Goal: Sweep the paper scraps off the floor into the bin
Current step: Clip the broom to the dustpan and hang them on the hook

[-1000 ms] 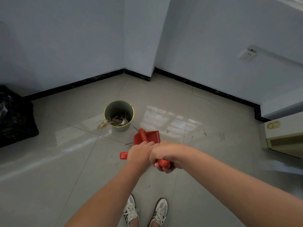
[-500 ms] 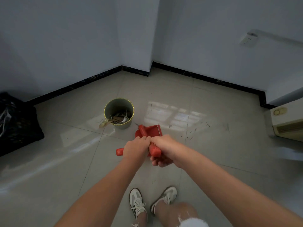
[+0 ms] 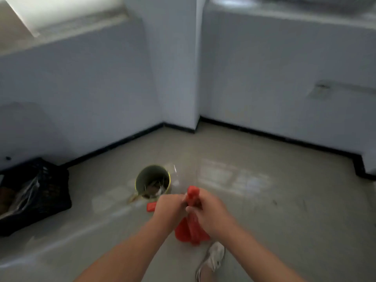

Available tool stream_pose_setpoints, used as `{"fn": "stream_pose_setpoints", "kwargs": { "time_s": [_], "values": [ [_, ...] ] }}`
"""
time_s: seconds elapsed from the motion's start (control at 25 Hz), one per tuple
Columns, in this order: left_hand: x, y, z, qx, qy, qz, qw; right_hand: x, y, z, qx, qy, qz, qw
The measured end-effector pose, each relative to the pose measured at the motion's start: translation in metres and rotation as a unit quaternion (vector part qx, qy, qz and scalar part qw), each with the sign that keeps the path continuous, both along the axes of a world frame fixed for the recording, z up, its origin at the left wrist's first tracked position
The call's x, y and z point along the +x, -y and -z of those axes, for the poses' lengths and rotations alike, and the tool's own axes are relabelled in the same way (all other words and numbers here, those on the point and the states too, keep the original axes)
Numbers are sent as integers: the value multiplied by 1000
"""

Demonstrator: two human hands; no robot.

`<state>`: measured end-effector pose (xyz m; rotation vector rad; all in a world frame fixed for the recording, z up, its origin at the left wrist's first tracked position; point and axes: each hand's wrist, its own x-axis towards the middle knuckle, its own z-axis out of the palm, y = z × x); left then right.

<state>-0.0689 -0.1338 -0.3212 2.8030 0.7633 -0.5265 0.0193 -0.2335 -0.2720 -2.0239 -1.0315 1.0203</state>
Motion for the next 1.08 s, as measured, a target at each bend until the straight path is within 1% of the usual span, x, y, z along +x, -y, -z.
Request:
{"fn": "stream_pose_setpoints", "kwargs": {
  "time_s": [0.04,0.08,0.2,0.36,0.44,0.52,0.56,0.72,0.8,0.84,0.96,1.08],
  "values": [
    [24,-12,-19,10,11,-7,1000,25,-12,-18,12,7,9,1000],
    [49,-28,-34,38,29,-5,999,50,-25,-35,27,18,12,999],
    [103,-65,-96,51,25,-10,998,110,-59,-91,67,73,-9,995],
    [136,-119,-174,65,35,-26,997,142,-107,-159,145,74,-18,986],
    [148,-148,-205,60,55,-31,996,154,-137,-185,176,83,-28,980],
    [157,-175,-228,71,88,-56,992,165,-170,-207,201,114,-28,973],
    [160,-190,-236,85,122,-70,986,172,-190,-216,210,132,-29,968],
    [179,-251,-248,140,248,-87,955,195,-269,-239,219,172,-36,960],
    [198,-290,-243,139,312,-96,935,210,-316,-242,221,191,-21,956],
    [209,-310,-240,136,328,-100,930,218,-339,-242,222,191,-10,956],
    [246,-377,-229,138,333,-117,926,243,-412,-237,199,170,23,965],
    [281,-436,-223,126,300,-124,937,273,-478,-223,171,157,61,971]
  ]
}}
